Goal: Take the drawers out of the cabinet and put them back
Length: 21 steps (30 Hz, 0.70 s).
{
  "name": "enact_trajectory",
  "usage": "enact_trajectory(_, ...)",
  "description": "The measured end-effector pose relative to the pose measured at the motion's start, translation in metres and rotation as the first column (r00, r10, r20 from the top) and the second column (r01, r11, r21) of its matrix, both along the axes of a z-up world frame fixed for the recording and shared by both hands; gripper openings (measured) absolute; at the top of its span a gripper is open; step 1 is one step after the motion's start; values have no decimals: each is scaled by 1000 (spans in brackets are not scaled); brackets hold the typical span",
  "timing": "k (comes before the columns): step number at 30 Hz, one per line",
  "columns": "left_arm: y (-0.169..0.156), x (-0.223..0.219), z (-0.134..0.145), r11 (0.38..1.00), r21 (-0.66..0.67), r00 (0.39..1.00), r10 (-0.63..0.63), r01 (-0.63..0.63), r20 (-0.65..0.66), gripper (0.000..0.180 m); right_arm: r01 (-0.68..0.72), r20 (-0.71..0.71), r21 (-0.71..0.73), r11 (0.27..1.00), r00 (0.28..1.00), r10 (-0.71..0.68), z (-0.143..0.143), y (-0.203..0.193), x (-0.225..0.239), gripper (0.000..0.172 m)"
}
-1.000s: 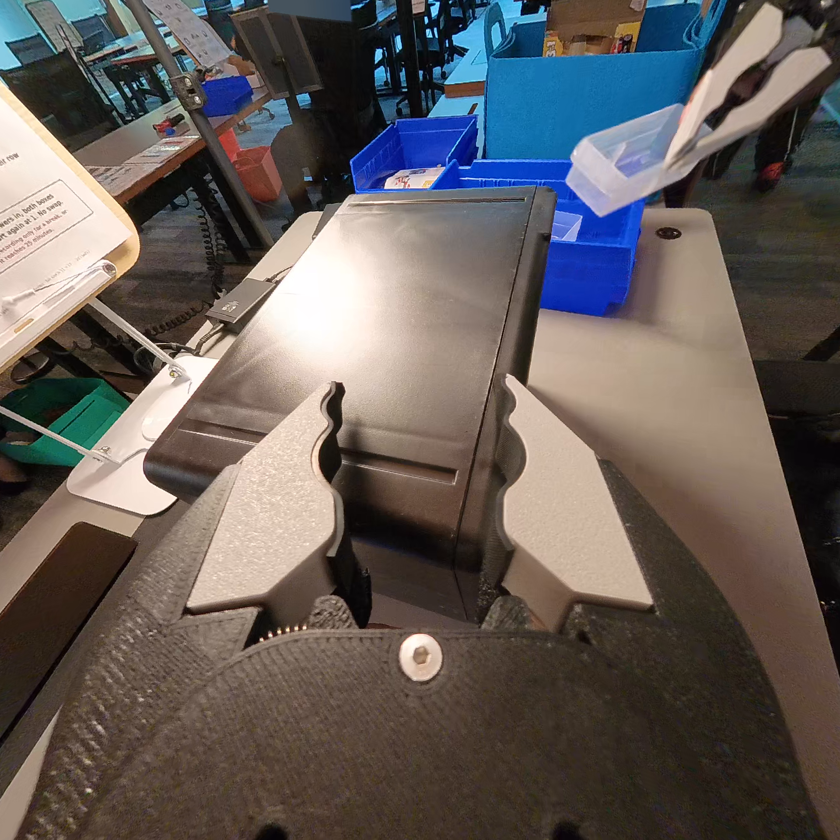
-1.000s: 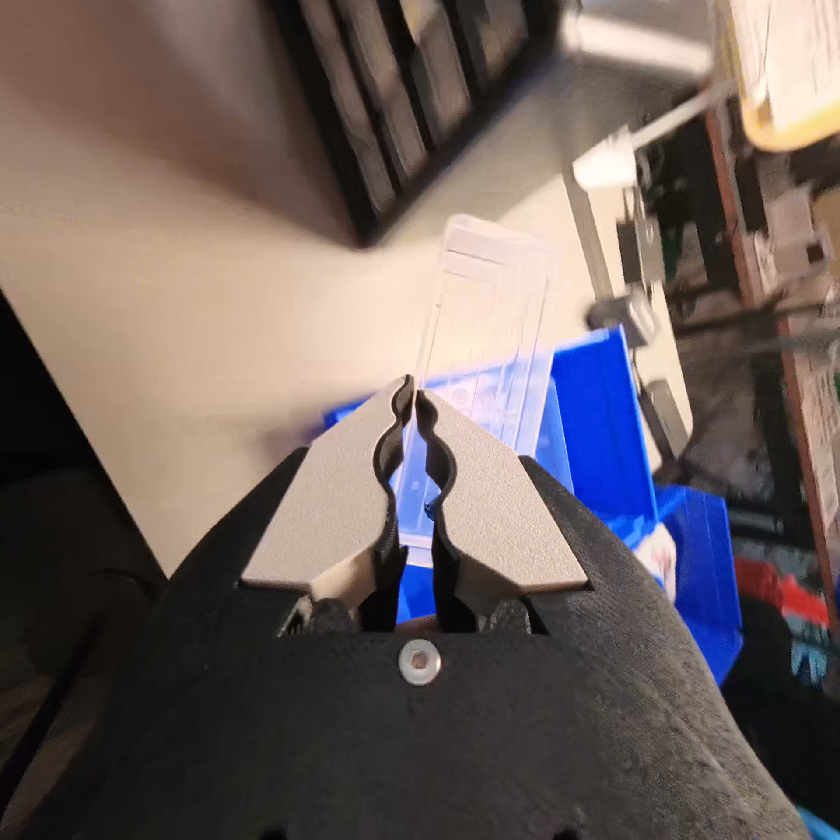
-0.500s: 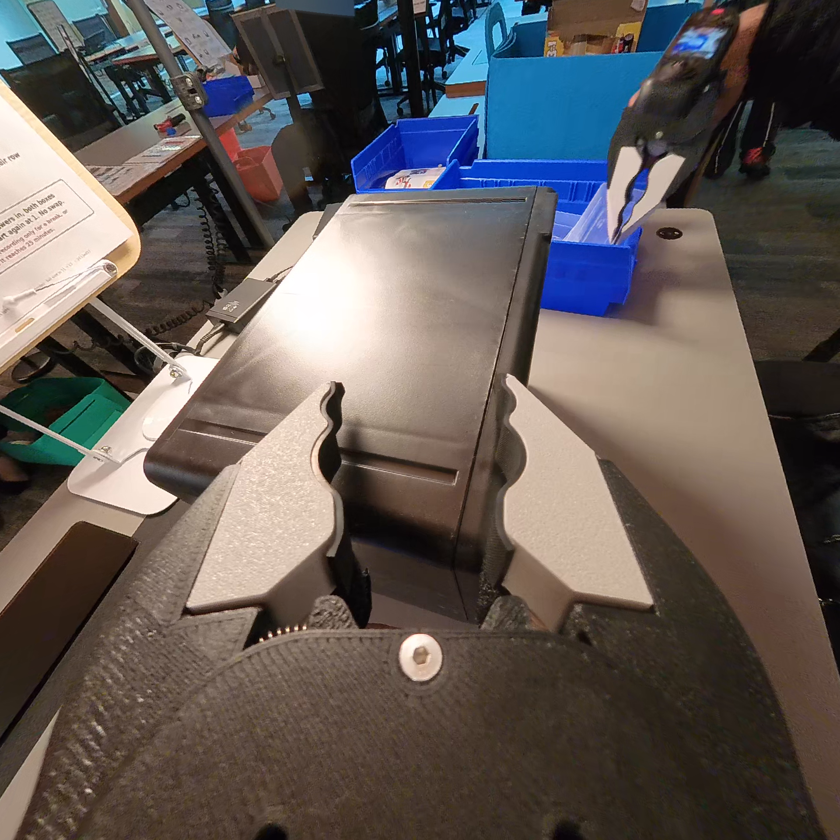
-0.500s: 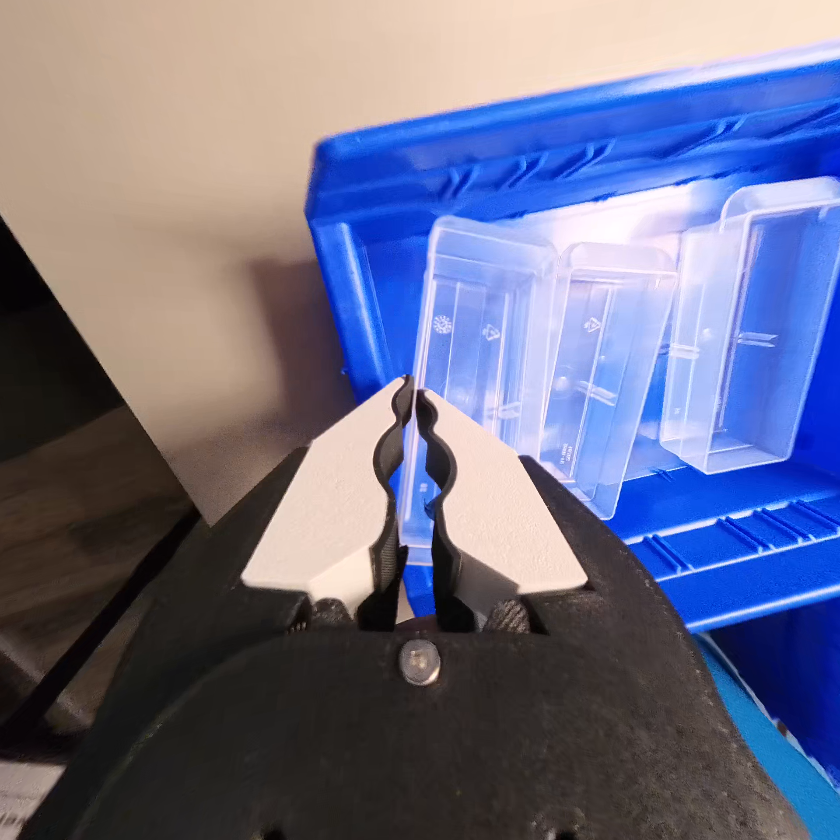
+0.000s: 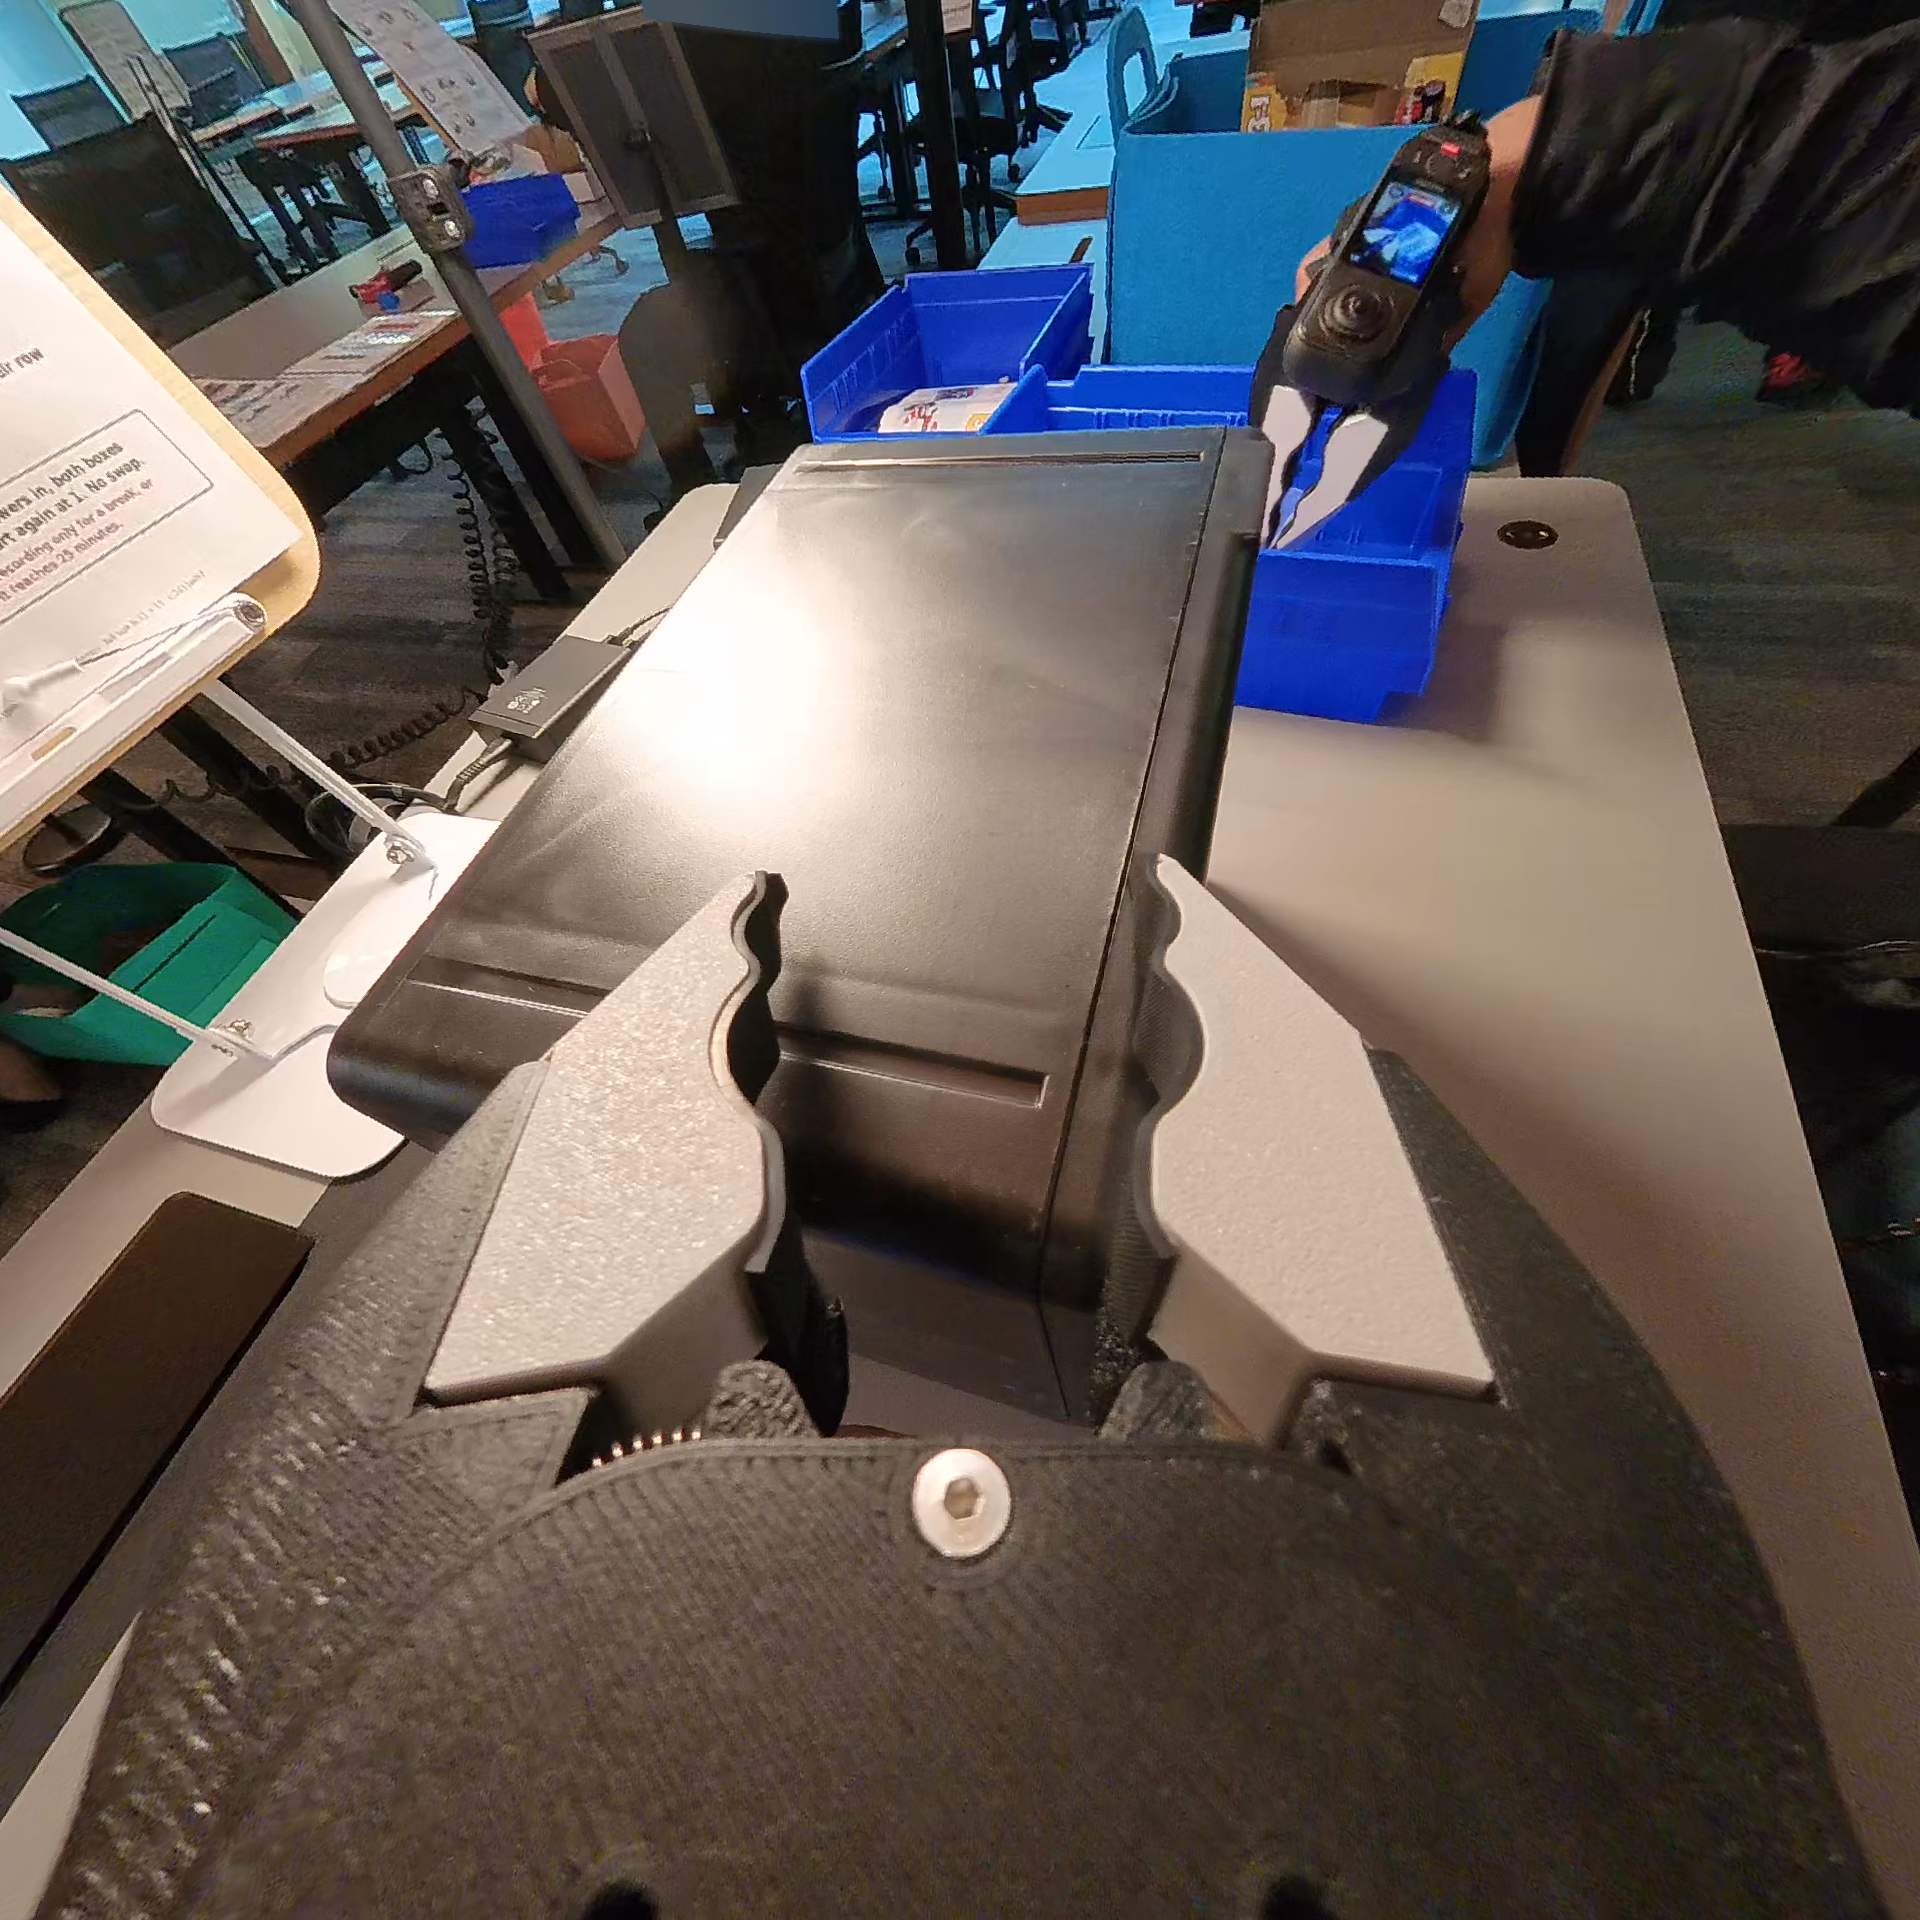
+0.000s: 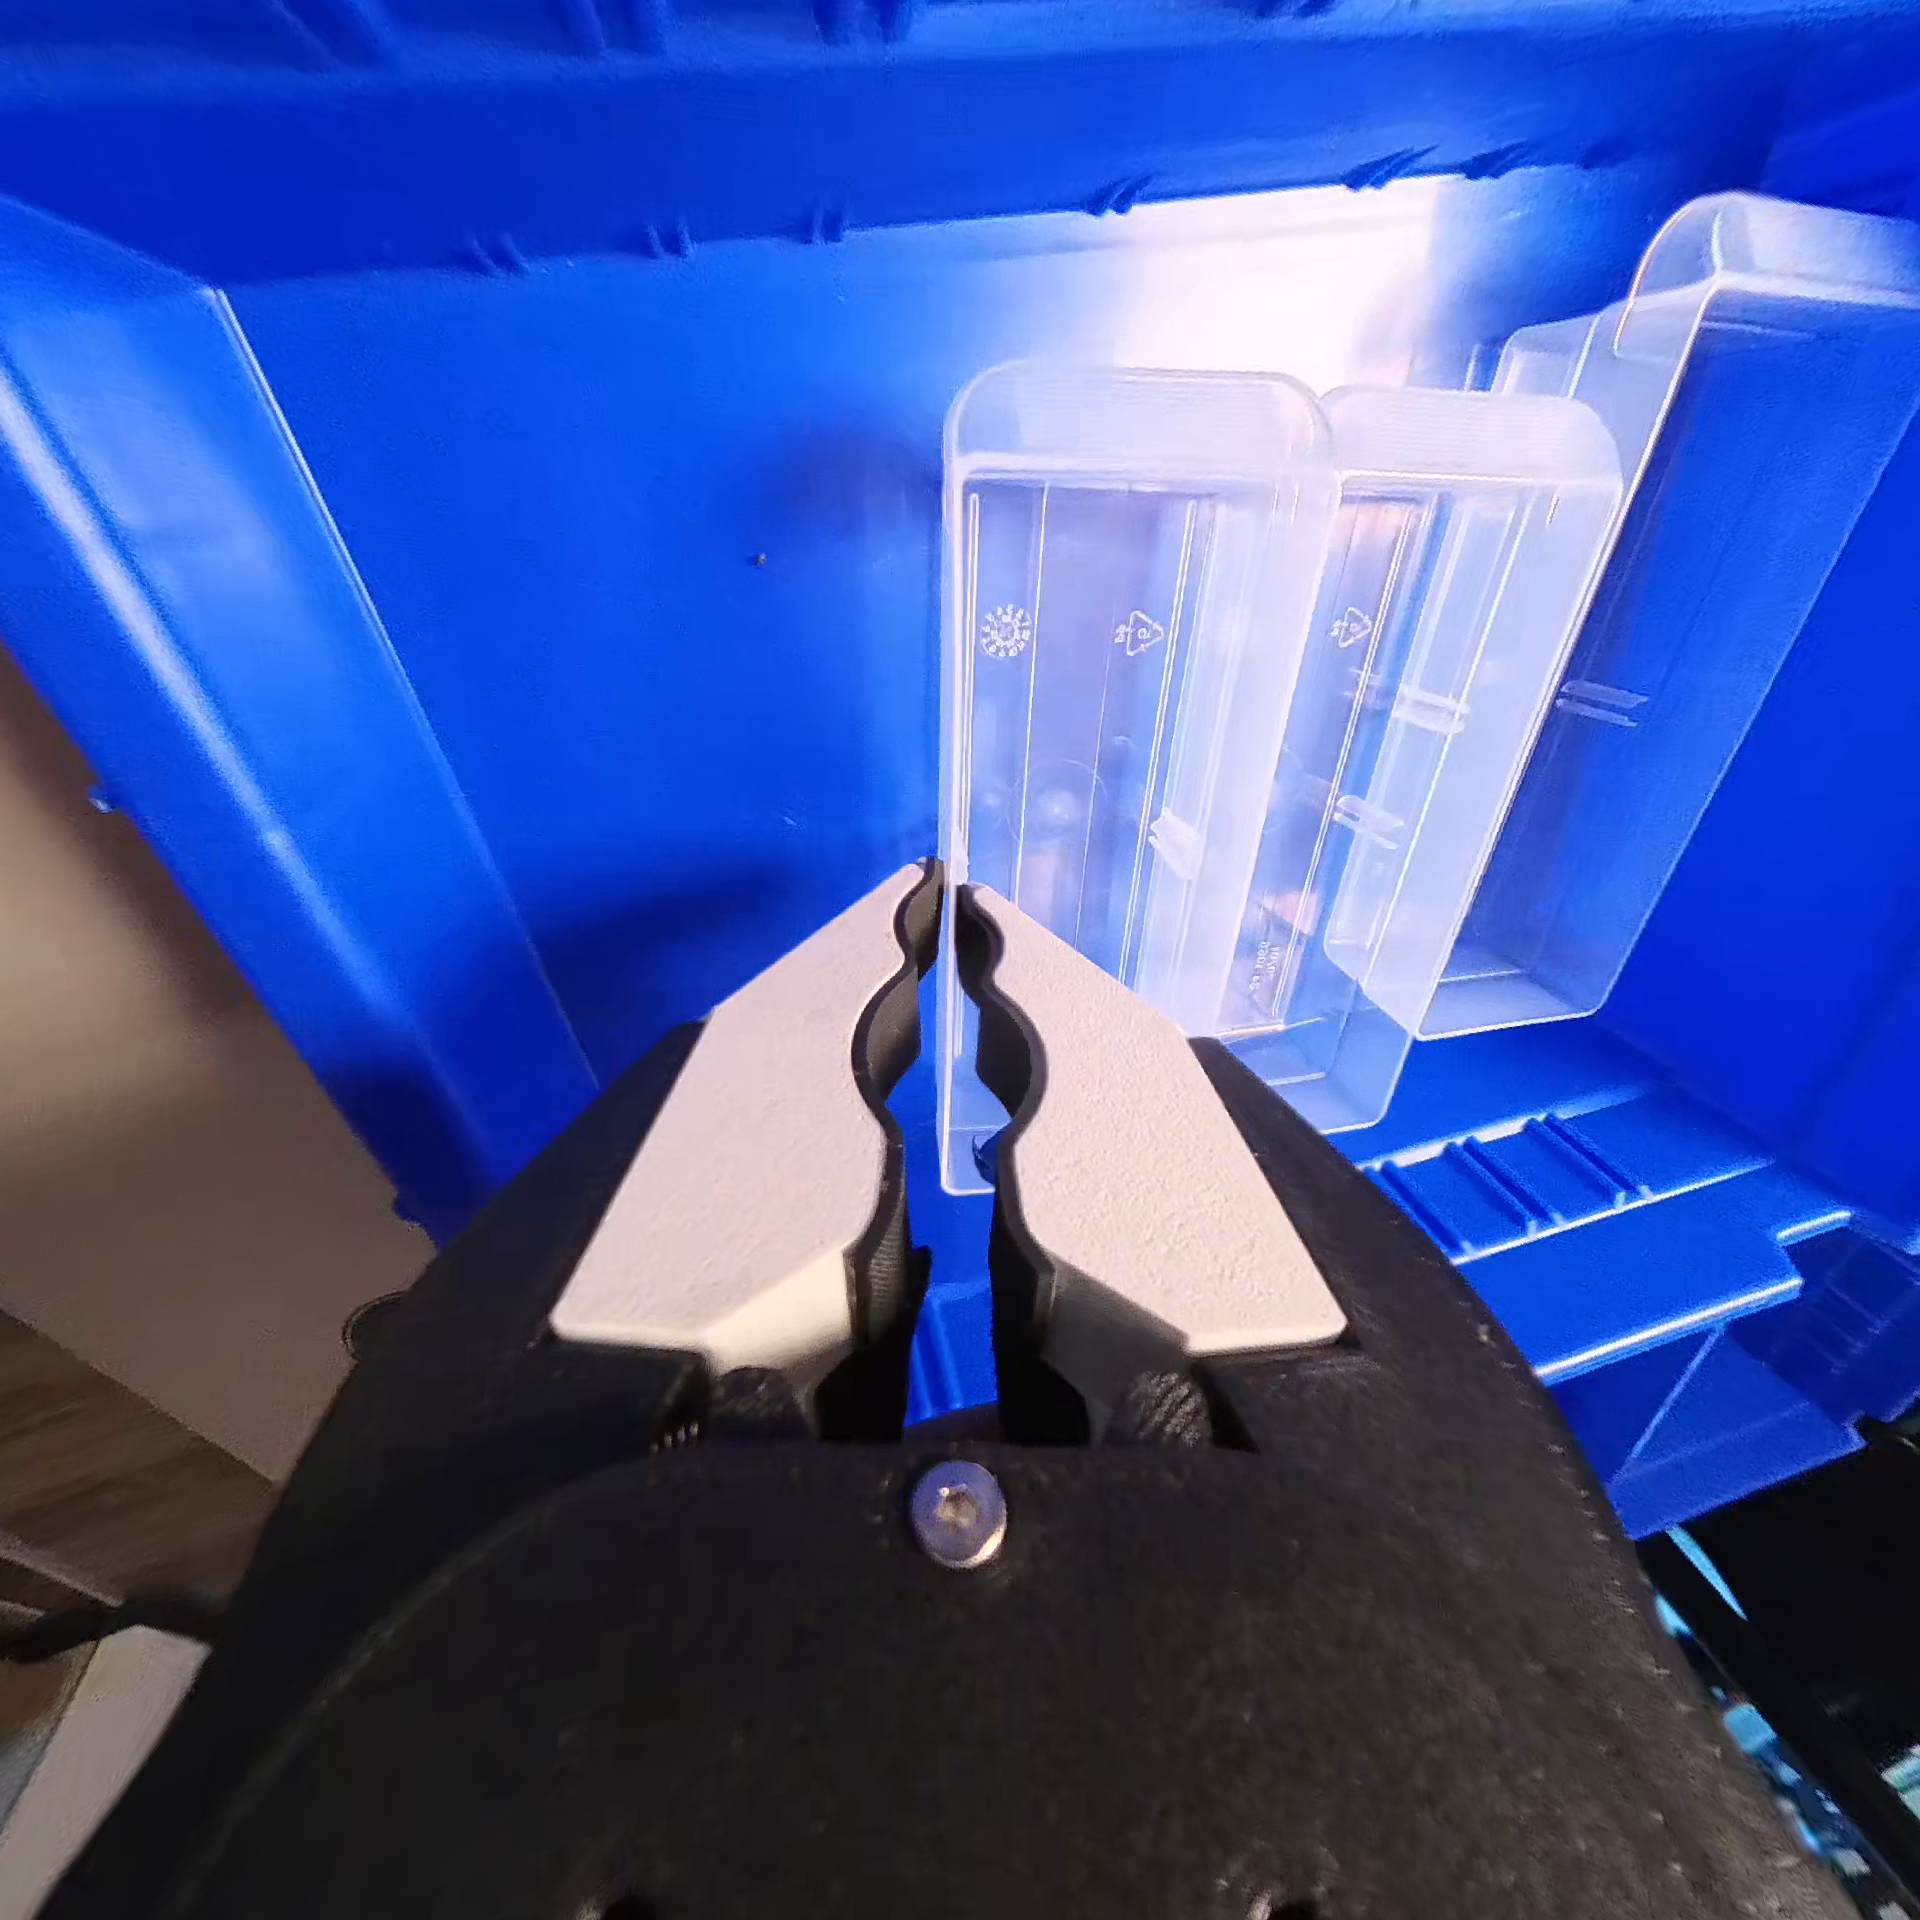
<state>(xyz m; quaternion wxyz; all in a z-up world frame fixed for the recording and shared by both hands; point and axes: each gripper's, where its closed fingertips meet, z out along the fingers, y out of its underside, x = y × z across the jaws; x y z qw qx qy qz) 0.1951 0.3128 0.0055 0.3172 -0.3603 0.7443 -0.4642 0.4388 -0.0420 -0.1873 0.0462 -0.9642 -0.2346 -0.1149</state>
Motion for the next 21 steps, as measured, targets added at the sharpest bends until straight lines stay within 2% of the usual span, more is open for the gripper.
enact_trajectory(3,0,0,0,1000,0,1000,0,0,-1,69,0,5,-2,1000,1000,0,0,1,-1,5)
enact_trajectory(8,0,0,0,1000,1,1000,0,0,-1,69,43,-74,38,998,996,-40,3,-4,-19,13)
enact_trajectory(15,0,0,0,1000,1,1000,0,0,0,69,86,-45,169,982,996,-80,30,-8,-20,24)
enact_trajectory(17,0,0,0,1000,3,1000,1,-1,0,69,100,-68,163,982,994,-90,28,-11,-24,23)
enact_trajectory(20,0,0,0,1000,5,1000,3,-3,0,68,65,72,98,993,995,-72,12,-19,-4,27)
enact_trajectory(21,0,0,0,1000,6,1000,4,-4,0,68,52,135,108,993,989,-66,10,-16,6,34)
